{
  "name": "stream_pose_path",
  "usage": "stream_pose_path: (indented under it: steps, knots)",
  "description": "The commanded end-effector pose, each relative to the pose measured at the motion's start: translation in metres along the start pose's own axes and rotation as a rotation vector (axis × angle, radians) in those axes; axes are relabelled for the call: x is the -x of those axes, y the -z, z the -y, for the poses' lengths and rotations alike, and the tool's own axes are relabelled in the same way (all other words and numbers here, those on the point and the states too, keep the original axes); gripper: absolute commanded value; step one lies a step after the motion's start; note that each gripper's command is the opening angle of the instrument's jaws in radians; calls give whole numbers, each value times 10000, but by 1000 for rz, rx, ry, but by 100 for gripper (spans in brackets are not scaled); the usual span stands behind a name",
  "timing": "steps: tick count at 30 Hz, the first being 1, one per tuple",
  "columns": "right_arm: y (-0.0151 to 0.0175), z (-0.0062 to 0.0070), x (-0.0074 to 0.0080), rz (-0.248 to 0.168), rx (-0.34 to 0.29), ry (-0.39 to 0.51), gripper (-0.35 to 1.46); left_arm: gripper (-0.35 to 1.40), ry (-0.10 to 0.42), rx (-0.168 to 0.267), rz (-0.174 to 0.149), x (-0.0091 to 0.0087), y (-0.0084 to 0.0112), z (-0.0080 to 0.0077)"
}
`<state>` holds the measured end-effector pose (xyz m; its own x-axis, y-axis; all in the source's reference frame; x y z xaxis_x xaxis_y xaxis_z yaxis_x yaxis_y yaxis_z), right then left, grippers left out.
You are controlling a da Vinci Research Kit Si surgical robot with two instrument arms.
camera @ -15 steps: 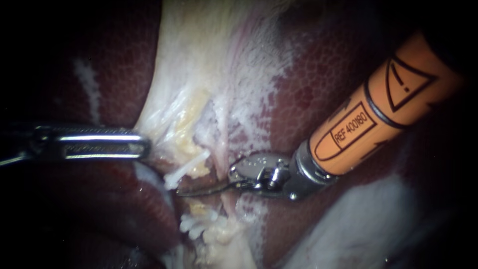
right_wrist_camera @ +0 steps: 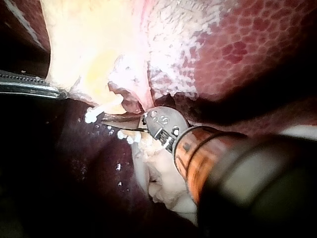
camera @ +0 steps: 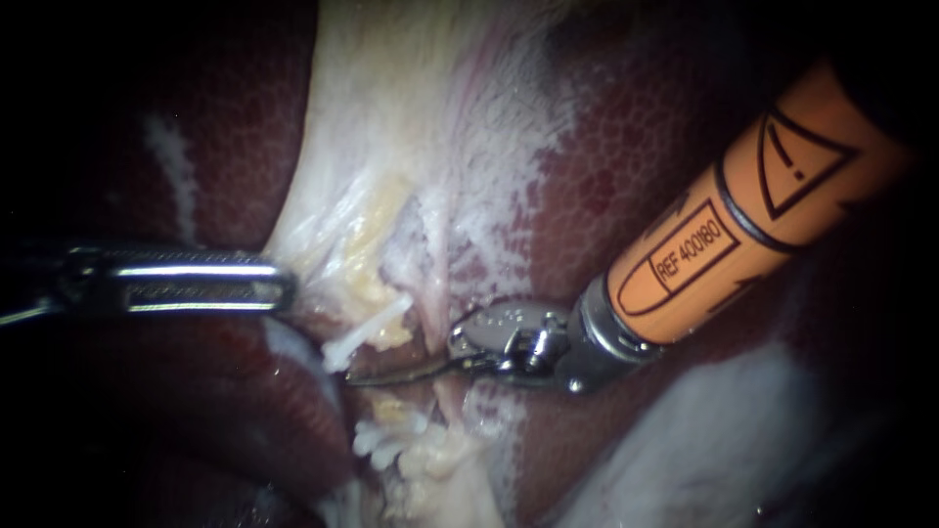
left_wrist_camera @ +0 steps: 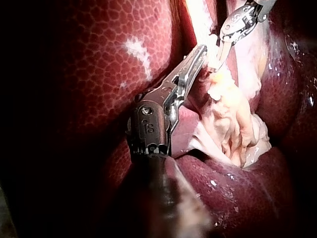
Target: Go back from the cut left tube
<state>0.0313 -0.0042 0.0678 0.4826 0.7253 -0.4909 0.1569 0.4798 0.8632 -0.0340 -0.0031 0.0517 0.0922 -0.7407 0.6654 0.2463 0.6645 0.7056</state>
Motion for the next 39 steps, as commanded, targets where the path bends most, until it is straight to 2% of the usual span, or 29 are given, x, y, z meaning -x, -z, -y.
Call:
stream_pose_path:
  steps: [1,6,13,29,39]
  knots:
    - [0,-1,0,-4,3,-5,-20,-35,0,0,0,0,0,0]
    - [1,-1,0,-9,0,19,32,-35,0,0,0,0,0,-1]
    - [1,-2,-1,-13,8,54,71,-35,0,0,0,0,0,-1]
    - [9,1,0,-11,4,66,73,-35,0,0,0,-1,0,-2]
    - [37,14,5,-20,21,95,83,-35,0,2,0,-2,0,-5]
